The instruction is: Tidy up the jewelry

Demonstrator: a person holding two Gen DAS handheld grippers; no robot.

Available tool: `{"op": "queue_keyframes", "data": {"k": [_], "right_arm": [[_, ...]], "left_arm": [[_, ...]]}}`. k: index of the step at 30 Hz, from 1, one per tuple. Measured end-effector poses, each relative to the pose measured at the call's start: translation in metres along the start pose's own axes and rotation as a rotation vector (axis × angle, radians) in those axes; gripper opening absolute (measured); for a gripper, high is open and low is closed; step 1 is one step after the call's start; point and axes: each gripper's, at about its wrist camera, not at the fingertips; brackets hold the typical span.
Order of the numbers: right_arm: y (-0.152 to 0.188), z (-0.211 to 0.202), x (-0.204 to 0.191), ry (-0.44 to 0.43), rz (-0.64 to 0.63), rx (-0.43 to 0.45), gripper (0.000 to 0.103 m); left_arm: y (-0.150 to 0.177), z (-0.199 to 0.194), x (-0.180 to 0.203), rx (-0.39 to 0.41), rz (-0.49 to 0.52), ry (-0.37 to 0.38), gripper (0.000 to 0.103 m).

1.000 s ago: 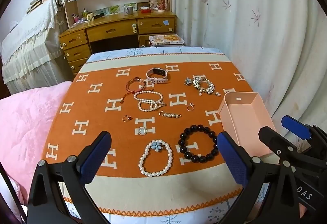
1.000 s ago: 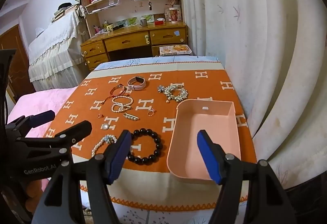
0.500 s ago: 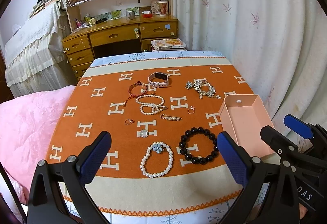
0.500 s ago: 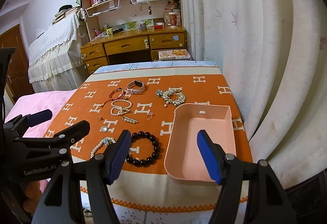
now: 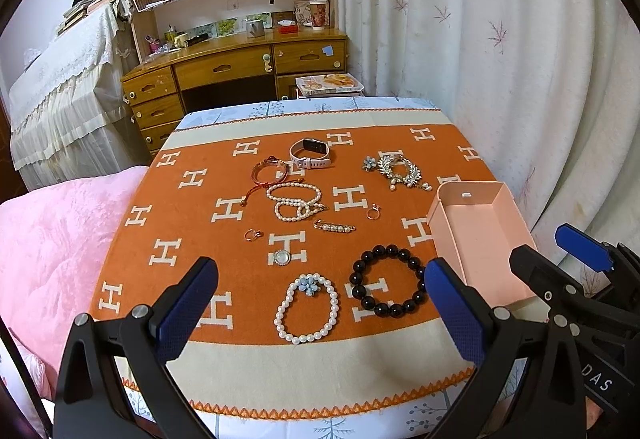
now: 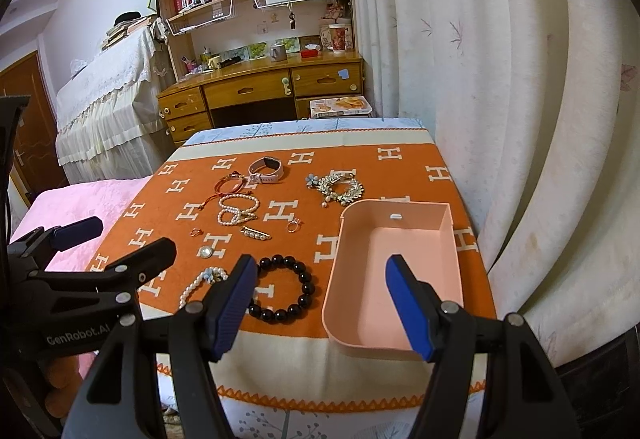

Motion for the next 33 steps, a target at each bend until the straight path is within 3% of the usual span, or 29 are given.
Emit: {"op": "queue_keyframes", "data": {"k": [33], "right_arm": [[0.004, 0.001, -0.002, 0.005, 0.016, -0.029, 0.068]], "left_arm": [[0.003, 0.007, -0.003, -0.020, -0.004, 0.026, 0.102]]}}
Point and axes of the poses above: each gripper's, at about its wrist camera, not at the fingertips, and z roughly the way its jaws point, x to its right, y to its underside, and after that the axes turned 1 degree about y, right-handed
